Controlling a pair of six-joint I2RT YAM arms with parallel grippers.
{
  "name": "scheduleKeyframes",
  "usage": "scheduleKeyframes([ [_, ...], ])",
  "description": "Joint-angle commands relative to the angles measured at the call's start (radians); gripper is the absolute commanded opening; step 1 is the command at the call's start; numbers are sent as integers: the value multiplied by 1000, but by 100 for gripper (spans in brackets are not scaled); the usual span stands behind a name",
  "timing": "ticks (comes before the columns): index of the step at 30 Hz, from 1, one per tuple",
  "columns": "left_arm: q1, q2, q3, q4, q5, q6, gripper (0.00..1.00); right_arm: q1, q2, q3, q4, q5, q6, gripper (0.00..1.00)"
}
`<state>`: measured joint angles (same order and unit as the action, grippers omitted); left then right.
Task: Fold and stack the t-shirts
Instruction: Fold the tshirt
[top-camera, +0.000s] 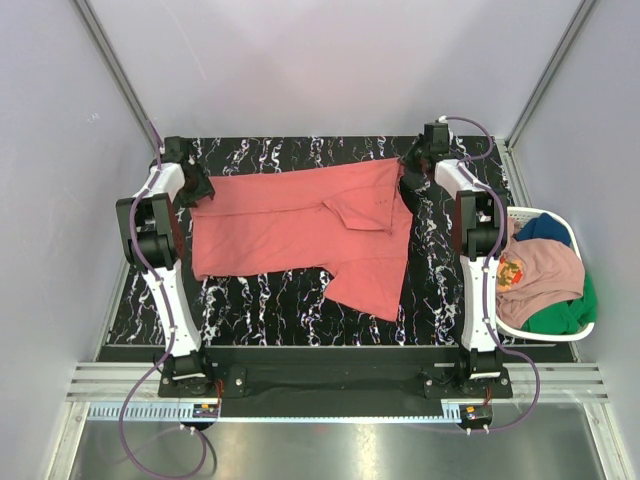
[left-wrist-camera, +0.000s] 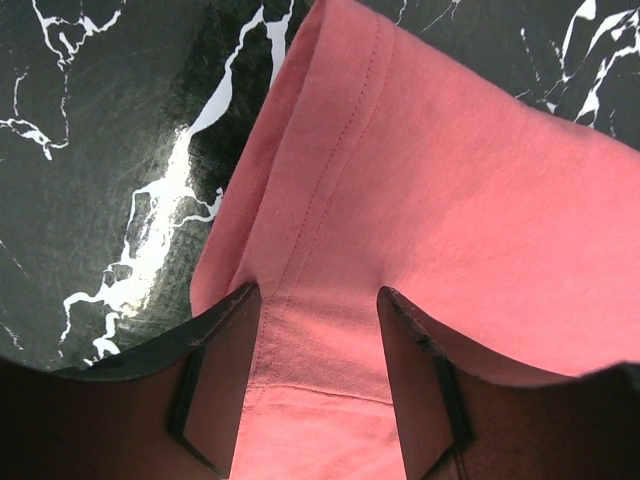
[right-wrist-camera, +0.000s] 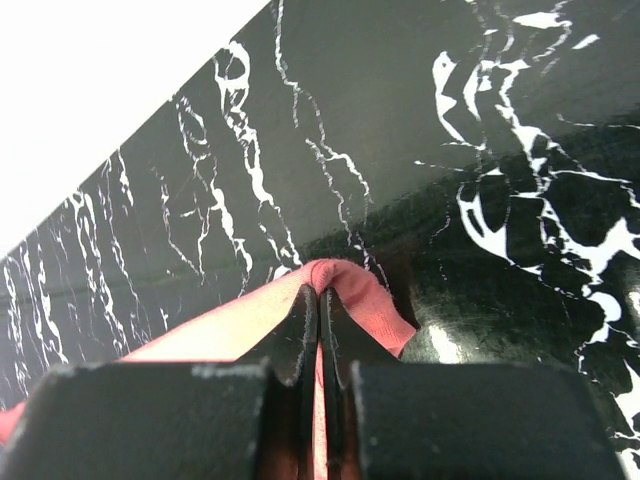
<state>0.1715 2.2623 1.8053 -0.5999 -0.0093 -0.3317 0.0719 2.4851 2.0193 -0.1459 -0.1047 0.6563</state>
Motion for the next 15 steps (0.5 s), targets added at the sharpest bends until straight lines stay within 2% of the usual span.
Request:
scheduleKeyframes([
  [1, 22, 51, 25, -3, 2, -21, 58, -26, -2, -7, 57, 99, 52, 0],
  [6, 22, 77, 72, -6, 5, -12, 58, -26, -44, -96, 49, 222, 71, 0],
  [10, 20, 85, 109, 26, 72, 3, 58, -24, -68, -136, 54, 215, 88, 0],
  [12, 20, 62, 120, 35, 100, 11, 58, -26, -75, -136, 65, 182, 88, 6],
  [13, 20, 46, 123, 38, 109, 23, 58, -26, -77, -128, 56, 145, 76, 16],
  [15, 20, -37, 106, 45, 94, 29, 59, -26, -90, -85, 23, 119, 45, 22],
])
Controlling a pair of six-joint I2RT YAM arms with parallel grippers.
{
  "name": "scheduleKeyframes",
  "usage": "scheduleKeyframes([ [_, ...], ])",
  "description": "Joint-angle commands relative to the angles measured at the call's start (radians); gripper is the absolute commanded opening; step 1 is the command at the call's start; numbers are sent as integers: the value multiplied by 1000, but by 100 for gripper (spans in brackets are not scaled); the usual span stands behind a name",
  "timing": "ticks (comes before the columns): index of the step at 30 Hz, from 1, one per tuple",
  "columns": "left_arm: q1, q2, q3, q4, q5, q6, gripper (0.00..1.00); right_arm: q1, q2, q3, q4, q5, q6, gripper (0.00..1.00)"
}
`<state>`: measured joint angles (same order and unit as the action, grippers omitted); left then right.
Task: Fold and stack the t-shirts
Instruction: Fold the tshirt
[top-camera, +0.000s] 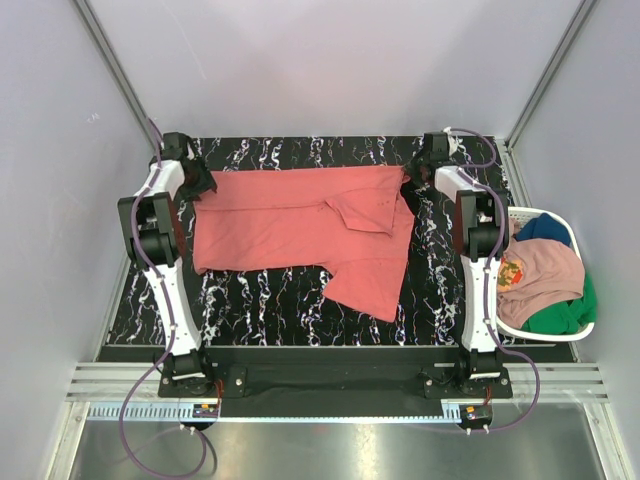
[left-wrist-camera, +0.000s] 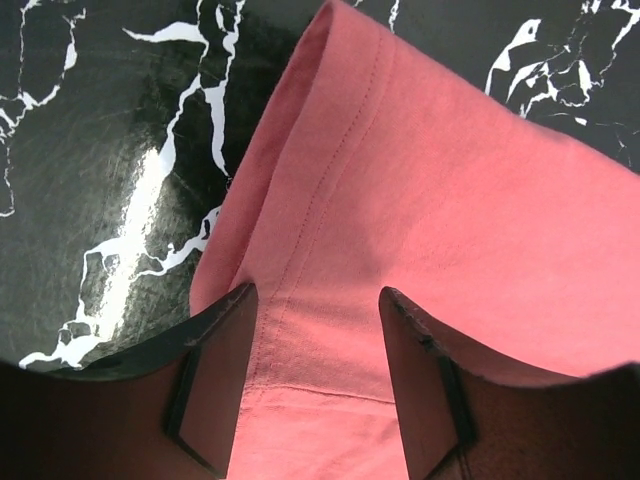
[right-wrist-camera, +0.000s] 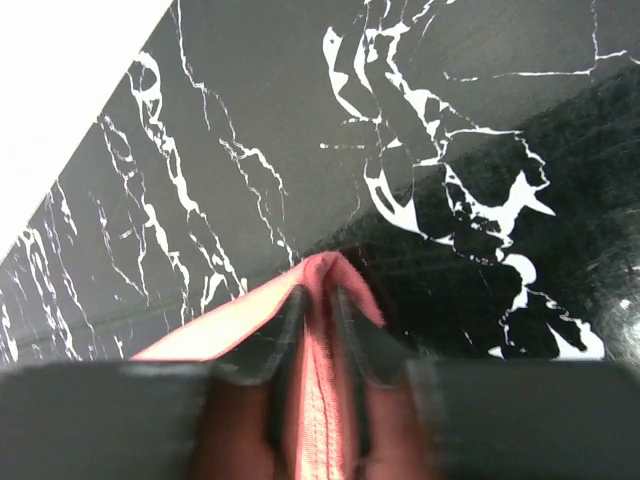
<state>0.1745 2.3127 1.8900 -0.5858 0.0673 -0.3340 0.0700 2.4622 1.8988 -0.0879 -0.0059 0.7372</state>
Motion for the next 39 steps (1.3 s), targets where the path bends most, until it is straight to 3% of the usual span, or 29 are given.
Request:
scheduleKeyframes([
  [1, 17, -122, -14, 47, -4, 30, 59, -22, -77, 54, -91, 15, -76, 28],
  [5, -12, -307, -119, 86, -21, 13, 60, -24, -170, 131, -300, 55, -162, 38],
  [10, -121, -455, -264, 107, -2, -20, 59, -9, -327, 30, -435, 48, -281, 39],
  [16, -170, -562, -474, 213, 179, -126, 59, 148, -499, -150, -409, -25, -562, 22],
  [20, -170, -621, -555, 213, 216, -145, 59, 327, -575, -302, -325, -61, -685, 10],
  [25, -171, -756, -687, 230, 198, -140, 60, 405, -533, -305, -288, -132, -713, 5],
  [30, -171, -838, -834, 280, 216, -157, 60, 494, -384, -179, -397, -54, -774, 4],
  [39, -170, -877, -881, 280, 226, -131, 60, 531, -289, -152, -397, 101, -820, 5],
])
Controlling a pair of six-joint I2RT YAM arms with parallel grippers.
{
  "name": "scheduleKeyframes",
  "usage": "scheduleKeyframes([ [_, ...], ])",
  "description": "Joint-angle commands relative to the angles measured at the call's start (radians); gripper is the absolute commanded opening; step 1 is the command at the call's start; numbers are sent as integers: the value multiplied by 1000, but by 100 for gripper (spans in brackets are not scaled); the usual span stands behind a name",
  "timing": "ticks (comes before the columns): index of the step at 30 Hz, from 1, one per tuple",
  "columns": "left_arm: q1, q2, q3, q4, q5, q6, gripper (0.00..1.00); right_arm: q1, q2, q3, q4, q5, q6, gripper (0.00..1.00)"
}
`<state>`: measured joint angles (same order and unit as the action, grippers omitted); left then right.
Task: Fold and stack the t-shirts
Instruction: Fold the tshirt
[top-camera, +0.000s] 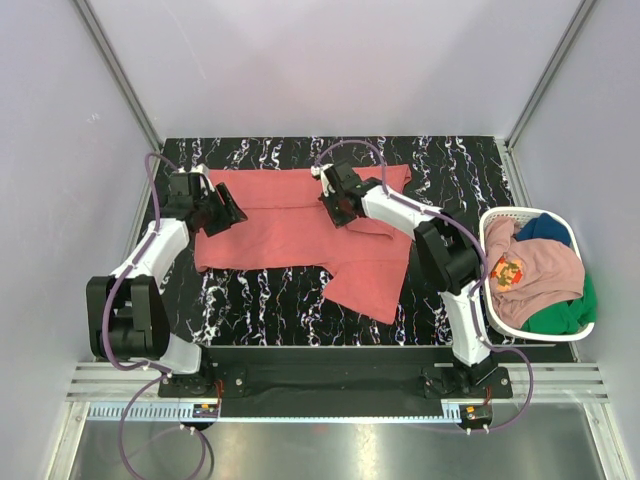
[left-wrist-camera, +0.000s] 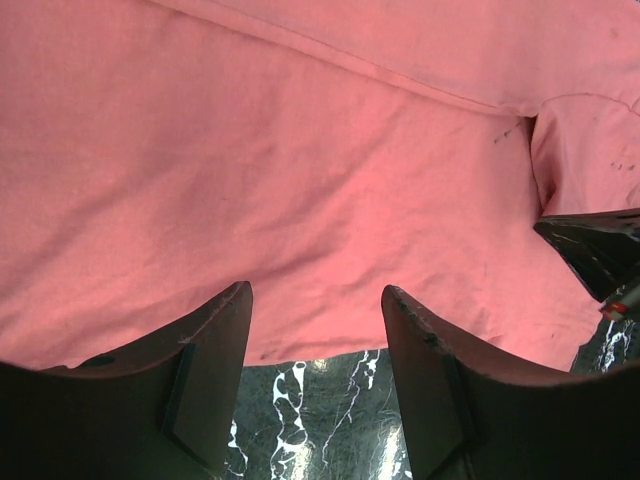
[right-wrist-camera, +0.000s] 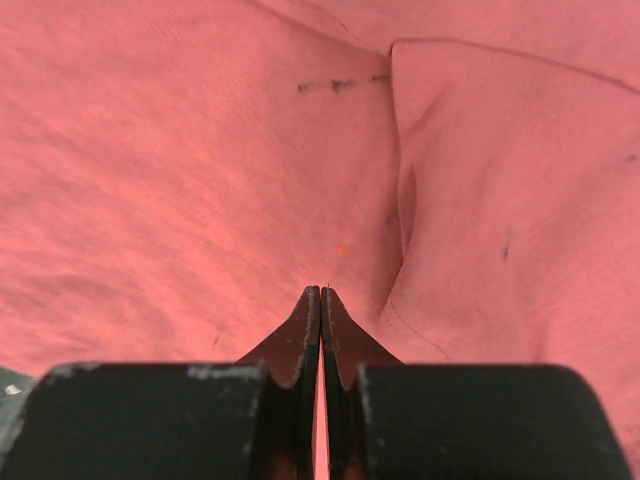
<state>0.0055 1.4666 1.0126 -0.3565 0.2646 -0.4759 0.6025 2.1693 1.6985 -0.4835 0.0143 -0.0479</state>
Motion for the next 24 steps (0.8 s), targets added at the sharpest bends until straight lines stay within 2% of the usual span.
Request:
scheduleKeyframes([
  [1, -1, -32, -5, 54, 35, 14, 60, -1, 6, 47, 0, 90, -35, 6],
  [6, -1, -19, 3, 47, 30, 26, 60, -1, 15, 47, 13, 151, -44, 11],
  [19, 1, -12, 9, 44, 33, 33, 61, 0, 53, 64, 0, 219, -61, 12],
  [24, -1, -14, 7, 44, 30, 33, 61, 0, 58, 61, 10, 220, -73, 16],
])
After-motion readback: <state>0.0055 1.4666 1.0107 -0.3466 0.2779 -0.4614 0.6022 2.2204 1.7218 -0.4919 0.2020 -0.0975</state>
